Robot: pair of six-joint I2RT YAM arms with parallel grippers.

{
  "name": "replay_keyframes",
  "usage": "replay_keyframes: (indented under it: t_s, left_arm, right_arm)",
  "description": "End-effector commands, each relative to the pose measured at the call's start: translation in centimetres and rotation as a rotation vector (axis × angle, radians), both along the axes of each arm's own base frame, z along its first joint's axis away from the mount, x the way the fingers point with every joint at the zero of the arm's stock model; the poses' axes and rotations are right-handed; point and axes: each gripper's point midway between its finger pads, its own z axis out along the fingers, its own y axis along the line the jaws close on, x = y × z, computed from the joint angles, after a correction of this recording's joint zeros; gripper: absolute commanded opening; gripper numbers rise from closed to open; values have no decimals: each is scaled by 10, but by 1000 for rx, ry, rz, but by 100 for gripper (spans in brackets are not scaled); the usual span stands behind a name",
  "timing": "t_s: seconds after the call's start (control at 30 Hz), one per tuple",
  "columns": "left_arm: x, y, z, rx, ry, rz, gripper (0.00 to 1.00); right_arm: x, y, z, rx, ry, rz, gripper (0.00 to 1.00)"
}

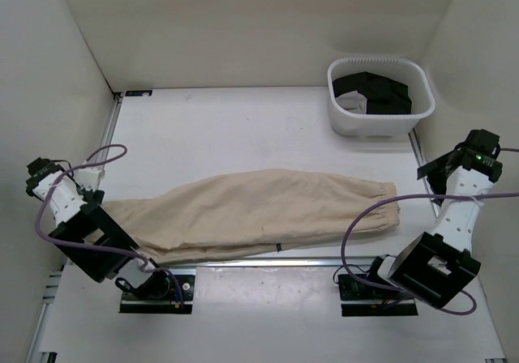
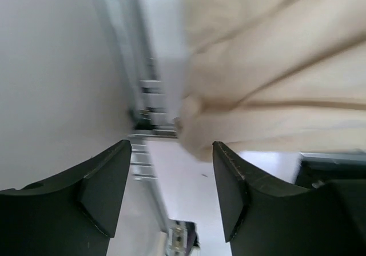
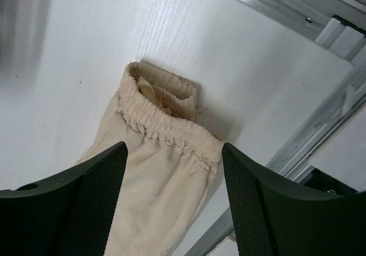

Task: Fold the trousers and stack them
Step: Fold the trousers

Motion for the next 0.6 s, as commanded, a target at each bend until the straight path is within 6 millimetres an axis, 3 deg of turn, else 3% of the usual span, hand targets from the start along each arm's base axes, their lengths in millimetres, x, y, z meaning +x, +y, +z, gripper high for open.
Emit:
replay_keyframes:
  t_s: [0.0,0.13,0.23,0.3,0.4,0.43,0.47,0.57]
  left_arm:
    - [-23,-41,-6,-163,54,-44,67]
    - [-73,-52,-12,-39,162,-149,67]
    - [-83,-39,-7,53,168,-129,69]
    - [-66,-39,-4,21,84,-71,59]
    - [-26,-23,20,-14,-62,-3,45]
    - [-11,-24,29,-47,-132,16,51]
    - [-4,-24,23,-83,-127,25,62]
    - [9,-30,7,-158,-109,56,66]
  right_arm:
    - [-25,-6,4,-57,93,-37,72]
    - [-14,12,-6,12,29,28,72]
    - [2,35,-12,38,-15,129,71]
    - [12,54,-16,28,-22,226,70]
    - [21,72,-23,19,-8,290,70]
    - [24,75,-29,28,0,293,70]
    - [29,77,-27,19,-20,307,69]
    - [34,90,-34,29,-9,348,69]
